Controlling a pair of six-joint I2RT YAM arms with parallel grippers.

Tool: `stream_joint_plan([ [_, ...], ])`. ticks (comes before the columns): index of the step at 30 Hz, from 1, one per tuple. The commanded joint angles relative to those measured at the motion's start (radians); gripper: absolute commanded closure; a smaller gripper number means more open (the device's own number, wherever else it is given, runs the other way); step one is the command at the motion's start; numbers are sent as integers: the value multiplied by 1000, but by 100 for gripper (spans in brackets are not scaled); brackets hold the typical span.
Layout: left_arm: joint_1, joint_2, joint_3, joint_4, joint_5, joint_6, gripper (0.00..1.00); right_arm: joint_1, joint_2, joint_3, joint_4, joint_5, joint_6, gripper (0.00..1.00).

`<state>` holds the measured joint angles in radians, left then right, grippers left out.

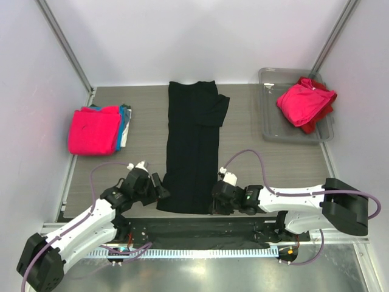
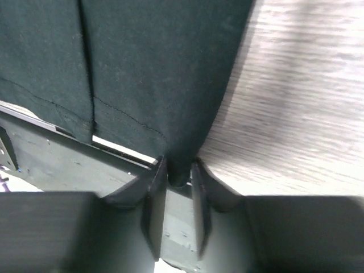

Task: Fold and stack the t-shirts
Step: Fold the tshirt

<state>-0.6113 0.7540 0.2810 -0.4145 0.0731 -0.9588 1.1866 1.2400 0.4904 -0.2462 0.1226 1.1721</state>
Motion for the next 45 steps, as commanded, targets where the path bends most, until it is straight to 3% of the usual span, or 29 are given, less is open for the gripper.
stream_joint_plan([
  [1, -16, -8, -51, -7, 48, -37, 39, 18, 42, 11, 10, 40, 54, 85],
  [4, -24, -18, -55, -10, 60, -43, 41, 19, 26, -4, 4, 37, 70, 99],
  [16, -80, -5, -83, -53, 77, -72, 44, 19, -114, -72, -84, 51, 95, 99],
  [18, -88, -16, -89, -73, 65, -80, 57, 19, -114, -69, -103, 54, 90, 99],
  [20, -96, -24, -97, -86, 68, -90, 61, 19, -119, -67, -120, 63, 86, 99],
  [31, -137, -8, -100, -130, 76, -141, 58, 19, -142, -38, -188, 87, 60, 99],
  [34, -154, -31, -100, -144, 60, -155, 82, 21, -154, -41, -194, 97, 58, 98],
  [35, -156, -47, -98, -142, 60, -164, 97, 19, -155, -41, -196, 97, 58, 99],
  [36, -157, -53, -95, -142, 62, -169, 100, 21, -155, -38, -197, 97, 58, 99],
  [45, -168, -107, -3, -133, 142, -237, 100, 19, -180, 80, -261, 150, -2, 99],
])
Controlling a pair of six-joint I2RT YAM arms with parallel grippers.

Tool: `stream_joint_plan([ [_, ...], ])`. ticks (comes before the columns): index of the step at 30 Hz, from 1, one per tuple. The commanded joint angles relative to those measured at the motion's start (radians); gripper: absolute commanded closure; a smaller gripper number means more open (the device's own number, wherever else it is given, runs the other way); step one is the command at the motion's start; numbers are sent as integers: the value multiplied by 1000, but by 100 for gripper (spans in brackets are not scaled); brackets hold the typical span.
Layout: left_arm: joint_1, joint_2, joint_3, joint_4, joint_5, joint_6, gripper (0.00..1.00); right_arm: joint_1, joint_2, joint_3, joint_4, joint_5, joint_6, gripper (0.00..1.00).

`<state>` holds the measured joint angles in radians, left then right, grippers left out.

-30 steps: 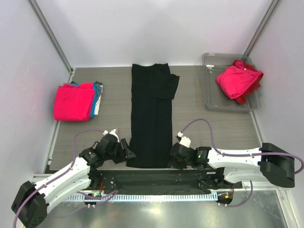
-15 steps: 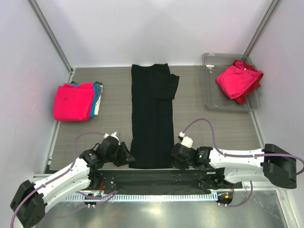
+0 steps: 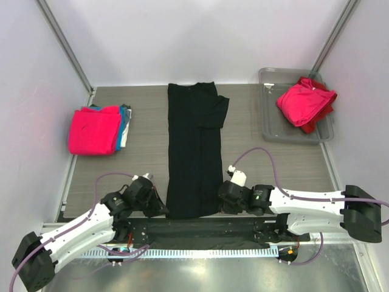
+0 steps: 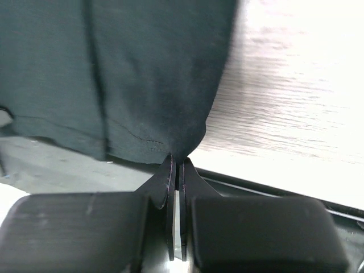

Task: Fold and stack the t-shirts
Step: Fold the tshirt

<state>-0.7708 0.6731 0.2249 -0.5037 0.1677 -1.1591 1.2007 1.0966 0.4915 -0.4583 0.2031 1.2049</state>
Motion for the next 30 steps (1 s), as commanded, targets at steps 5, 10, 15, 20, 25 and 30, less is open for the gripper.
stream_joint_plan([
  [5, -28, -26, 79, -19, 50, -63, 100, 3, -61, 142, -105, 113, -68, 99],
  [10, -33, 46, 97, 40, 59, -62, 100, -6, -49, 163, -121, 120, -96, 99],
  [15, -19, 97, 151, 79, -5, -59, 100, -102, -60, 203, -138, 147, -204, 99],
  [20, 105, 201, 244, 152, -5, 10, 100, -266, -18, 272, -126, 121, -341, 99],
  [25, 287, 370, 378, 227, 81, 61, 100, -458, 106, 341, -30, 42, -468, 99],
  [30, 363, 522, 558, 186, 30, 94, 100, -569, 281, 481, 29, -2, -536, 99],
])
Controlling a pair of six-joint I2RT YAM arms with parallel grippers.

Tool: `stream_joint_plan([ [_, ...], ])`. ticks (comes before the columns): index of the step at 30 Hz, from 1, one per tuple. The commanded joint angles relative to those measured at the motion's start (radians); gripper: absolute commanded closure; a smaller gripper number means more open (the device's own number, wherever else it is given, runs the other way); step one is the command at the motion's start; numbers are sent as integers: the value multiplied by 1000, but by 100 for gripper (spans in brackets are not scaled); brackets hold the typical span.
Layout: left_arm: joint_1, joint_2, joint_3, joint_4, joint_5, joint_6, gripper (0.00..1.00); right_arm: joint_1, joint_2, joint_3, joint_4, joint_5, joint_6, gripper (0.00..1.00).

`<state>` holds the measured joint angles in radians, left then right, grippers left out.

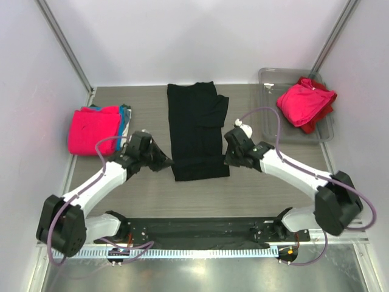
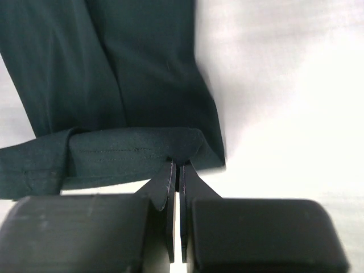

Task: Fold and stack the t-shirts
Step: Fold the tshirt

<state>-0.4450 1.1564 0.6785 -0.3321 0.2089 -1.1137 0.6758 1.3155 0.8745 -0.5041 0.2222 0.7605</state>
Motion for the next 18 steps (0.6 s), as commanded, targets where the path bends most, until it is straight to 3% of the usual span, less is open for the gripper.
stream_joint_plan([
  [1, 43, 89, 130, 10, -17, 55, 100, -74, 91, 118, 94, -35, -99, 99],
  [8, 117, 302, 311, 33, -11, 72, 100, -179, 342, 319, 144, -121, -147, 99],
  [18, 172, 529, 516, 51, -14, 110, 100, -245, 536, 524, 167, -138, -191, 99],
])
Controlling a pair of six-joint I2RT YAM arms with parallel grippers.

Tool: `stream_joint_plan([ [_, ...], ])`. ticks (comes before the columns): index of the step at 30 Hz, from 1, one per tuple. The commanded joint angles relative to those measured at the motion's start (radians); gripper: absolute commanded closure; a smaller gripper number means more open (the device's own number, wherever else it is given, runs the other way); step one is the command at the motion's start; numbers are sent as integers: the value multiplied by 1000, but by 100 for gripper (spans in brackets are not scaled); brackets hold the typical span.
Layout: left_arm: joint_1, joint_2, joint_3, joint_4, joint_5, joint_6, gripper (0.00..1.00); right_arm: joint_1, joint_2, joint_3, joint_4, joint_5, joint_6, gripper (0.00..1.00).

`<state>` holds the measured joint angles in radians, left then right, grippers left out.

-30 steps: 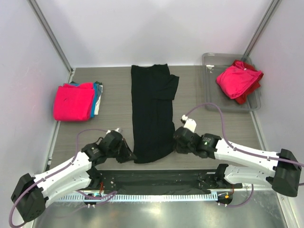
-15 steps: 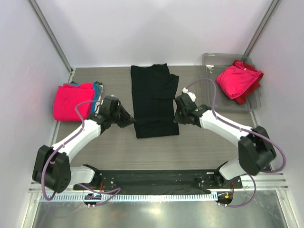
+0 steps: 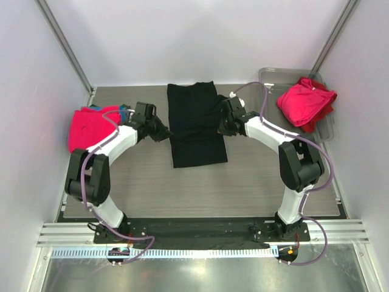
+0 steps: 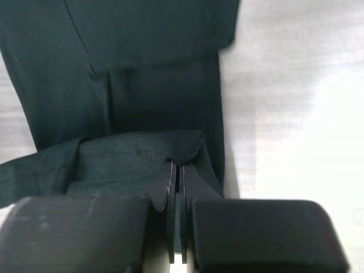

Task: Fold and stack the t-shirts
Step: Fold the tshirt

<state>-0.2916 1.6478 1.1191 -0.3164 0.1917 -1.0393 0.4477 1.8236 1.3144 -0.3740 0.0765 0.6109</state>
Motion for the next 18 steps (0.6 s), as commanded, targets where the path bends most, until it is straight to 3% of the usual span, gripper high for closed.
stream_joint_plan([
  [1, 22, 56, 96, 36, 14, 39, 100, -23, 40, 98, 35, -3, -45, 99],
  [8, 55, 187, 223, 65, 61, 39, 99, -56, 137, 213, 37, -27, -54, 99],
  [10, 62, 224, 249, 74, 57, 45, 95, -60, 154, 233, 38, -17, -56, 99],
  [11, 65, 239, 284, 74, 48, 50, 88, -64, 167, 253, 43, -12, -57, 98],
  [12, 66, 251, 304, 68, 43, 53, 84, -63, 177, 264, 59, -18, -62, 87],
  [13, 68, 274, 323, 59, 45, 53, 75, -64, 186, 281, 61, -24, -63, 72],
  [14, 72, 280, 358, 31, 43, 56, 35, -64, 192, 299, 61, -23, -62, 59],
  [15, 72, 283, 367, 14, 34, 61, 19, -64, 186, 299, 60, -17, -60, 46],
  [17, 72, 261, 352, 4, 25, 73, 1, -64, 139, 260, 61, -9, -56, 38],
  [18, 72, 245, 338, 4, 20, 79, 0, -64, 119, 237, 70, -6, -54, 34],
])
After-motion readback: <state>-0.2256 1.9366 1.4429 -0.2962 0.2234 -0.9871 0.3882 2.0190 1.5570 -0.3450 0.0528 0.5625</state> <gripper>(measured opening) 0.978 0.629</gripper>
